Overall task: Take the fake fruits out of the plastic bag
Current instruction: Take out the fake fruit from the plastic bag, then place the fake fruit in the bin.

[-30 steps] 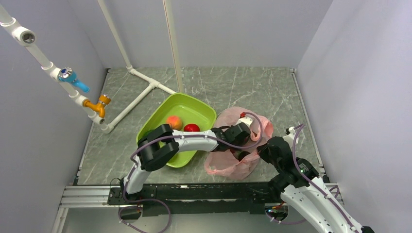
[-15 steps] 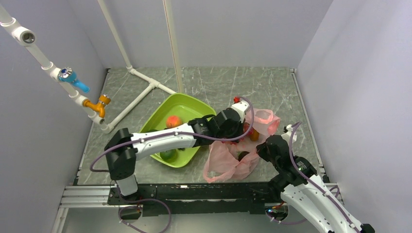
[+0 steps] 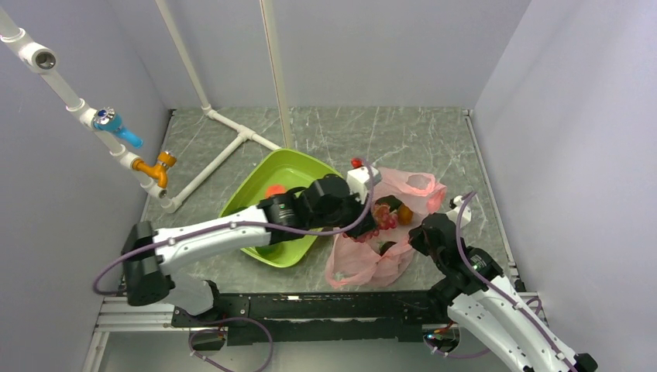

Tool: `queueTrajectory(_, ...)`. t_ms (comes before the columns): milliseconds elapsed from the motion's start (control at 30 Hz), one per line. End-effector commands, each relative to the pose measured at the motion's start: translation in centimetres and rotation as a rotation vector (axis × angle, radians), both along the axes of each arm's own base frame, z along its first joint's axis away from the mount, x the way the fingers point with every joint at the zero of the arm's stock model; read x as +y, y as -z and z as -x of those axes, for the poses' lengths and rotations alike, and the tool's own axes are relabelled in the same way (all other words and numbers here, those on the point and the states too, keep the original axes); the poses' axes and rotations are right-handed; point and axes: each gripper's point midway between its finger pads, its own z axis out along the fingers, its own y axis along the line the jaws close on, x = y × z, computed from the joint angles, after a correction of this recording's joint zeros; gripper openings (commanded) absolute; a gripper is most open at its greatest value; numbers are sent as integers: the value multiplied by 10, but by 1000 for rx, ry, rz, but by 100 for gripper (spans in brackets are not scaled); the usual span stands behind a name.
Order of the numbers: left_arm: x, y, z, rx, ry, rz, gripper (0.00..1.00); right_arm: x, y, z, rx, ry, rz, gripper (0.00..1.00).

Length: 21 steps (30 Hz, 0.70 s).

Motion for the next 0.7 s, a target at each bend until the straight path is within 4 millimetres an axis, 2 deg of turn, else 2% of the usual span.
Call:
queueTrajectory(0, 28, -58, 11, -95, 13, 124, 0, -1, -21, -13, -77, 11, 18, 0)
queueTrajectory(133, 78, -66, -10, -172, -175, 45, 0, 0, -21, -15, -73, 10, 23, 0)
queueTrajectory(267, 146, -64, -40, -188, -491, -47, 0, 0, -18, -15, -67, 8, 24, 0)
queueTrajectory(367, 189, -48, -55, -140, -677, -68, 0, 1, -18, -15, -67, 8, 23, 0)
queueTrajectory(500, 221, -17, -74, -29, -816, -74, 0, 1, -18, -15, -68, 8, 18, 0)
queueTrajectory(667, 244, 12, -107, 23, -894, -86, 0, 0, -20, -14, -67, 7, 21, 0)
